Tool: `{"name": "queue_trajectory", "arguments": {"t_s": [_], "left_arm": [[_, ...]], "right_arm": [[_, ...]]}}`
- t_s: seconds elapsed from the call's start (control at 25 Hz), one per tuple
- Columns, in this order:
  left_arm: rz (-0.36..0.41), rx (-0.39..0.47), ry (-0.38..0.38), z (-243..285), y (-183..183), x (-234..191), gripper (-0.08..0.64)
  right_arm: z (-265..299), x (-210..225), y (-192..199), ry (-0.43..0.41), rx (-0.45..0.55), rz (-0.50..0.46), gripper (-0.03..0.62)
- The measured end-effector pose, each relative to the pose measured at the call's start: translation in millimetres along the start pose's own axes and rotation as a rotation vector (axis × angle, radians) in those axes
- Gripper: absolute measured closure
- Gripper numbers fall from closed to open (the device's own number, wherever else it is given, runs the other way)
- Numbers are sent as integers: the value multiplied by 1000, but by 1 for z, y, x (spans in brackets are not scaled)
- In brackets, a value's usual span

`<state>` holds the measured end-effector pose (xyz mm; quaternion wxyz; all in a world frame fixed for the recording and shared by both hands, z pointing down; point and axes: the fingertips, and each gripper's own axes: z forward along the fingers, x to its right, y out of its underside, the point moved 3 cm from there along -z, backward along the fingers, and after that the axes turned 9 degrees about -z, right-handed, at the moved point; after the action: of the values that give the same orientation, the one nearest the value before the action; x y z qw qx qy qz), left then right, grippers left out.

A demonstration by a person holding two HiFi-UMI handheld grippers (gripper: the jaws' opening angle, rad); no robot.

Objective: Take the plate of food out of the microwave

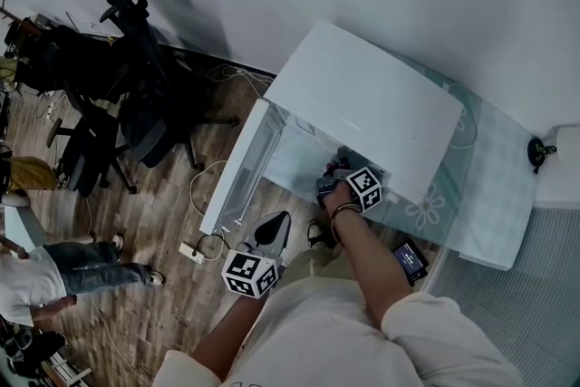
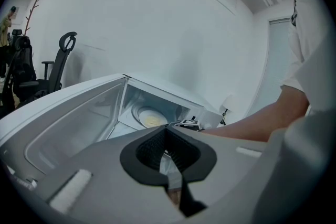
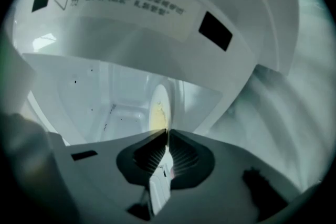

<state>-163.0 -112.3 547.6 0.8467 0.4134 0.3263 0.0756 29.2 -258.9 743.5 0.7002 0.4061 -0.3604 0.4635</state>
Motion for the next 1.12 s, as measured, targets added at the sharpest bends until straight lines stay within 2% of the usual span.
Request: {"name": "queue_trajectory", "arguments": {"t_s": [0.44,1.12], "left_arm": [[5,3,19,3,2,7,557],[21,8,48,-6,12,20,558]], "right_arm": [[-6,-14,0,-77,-21,4,574],[-47,-34,8,-139,-31,10,574]]}}
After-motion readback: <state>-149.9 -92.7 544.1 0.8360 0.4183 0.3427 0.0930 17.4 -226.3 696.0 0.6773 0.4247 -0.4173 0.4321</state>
